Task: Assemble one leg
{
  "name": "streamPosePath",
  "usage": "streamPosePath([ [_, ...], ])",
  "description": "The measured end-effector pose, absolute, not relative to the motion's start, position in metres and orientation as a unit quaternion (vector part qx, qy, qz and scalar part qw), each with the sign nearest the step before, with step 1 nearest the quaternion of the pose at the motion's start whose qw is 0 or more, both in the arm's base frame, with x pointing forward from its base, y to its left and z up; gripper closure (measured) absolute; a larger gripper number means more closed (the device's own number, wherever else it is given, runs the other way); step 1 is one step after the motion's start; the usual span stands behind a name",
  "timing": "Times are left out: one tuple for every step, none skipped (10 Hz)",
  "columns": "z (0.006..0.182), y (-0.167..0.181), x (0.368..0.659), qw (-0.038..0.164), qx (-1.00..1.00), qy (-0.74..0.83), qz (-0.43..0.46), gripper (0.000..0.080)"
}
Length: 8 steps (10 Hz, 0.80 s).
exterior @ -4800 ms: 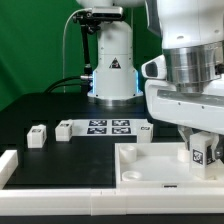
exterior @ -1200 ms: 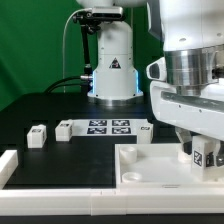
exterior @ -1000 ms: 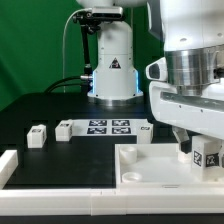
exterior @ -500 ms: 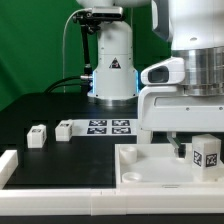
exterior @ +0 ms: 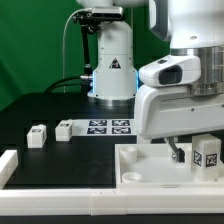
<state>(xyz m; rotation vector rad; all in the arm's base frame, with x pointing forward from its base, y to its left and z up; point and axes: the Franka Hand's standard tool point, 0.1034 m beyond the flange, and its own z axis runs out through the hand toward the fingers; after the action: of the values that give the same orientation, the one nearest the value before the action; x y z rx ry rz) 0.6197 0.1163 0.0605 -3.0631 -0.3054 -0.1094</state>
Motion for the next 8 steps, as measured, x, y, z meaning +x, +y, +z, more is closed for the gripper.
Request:
streamPosePath([
  [0.0604, 0.1167, 0.6195, 0.031, -0.995, -0.087, -0.035, 0.0278],
  [0.0604, 0.1165, 0.6196, 0.031, -0.995, -0.087, -0.035, 0.0412],
  [0.0604, 0.1164, 0.6196, 0.031, -0.995, -0.087, -0.035, 0.0412],
  [0.0604, 0.1165, 0.6196, 0.032, -0.995, -0.084, -0.035, 0.0511],
  [0.0604, 0.1165, 0.6195, 0.032, -0.997, -0.066, -0.034, 0.0511],
  [0.0604, 0.1164, 0.6195, 0.032, -0.997, -0.066, -0.034, 0.0511],
  [0.0607, 0.1186, 0.62, 0.04, -0.998, 0.015, -0.036, 0.0511],
  [0.0602, 0.1185, 0.6196, 0.042, -0.993, 0.101, -0.038, 0.0511],
])
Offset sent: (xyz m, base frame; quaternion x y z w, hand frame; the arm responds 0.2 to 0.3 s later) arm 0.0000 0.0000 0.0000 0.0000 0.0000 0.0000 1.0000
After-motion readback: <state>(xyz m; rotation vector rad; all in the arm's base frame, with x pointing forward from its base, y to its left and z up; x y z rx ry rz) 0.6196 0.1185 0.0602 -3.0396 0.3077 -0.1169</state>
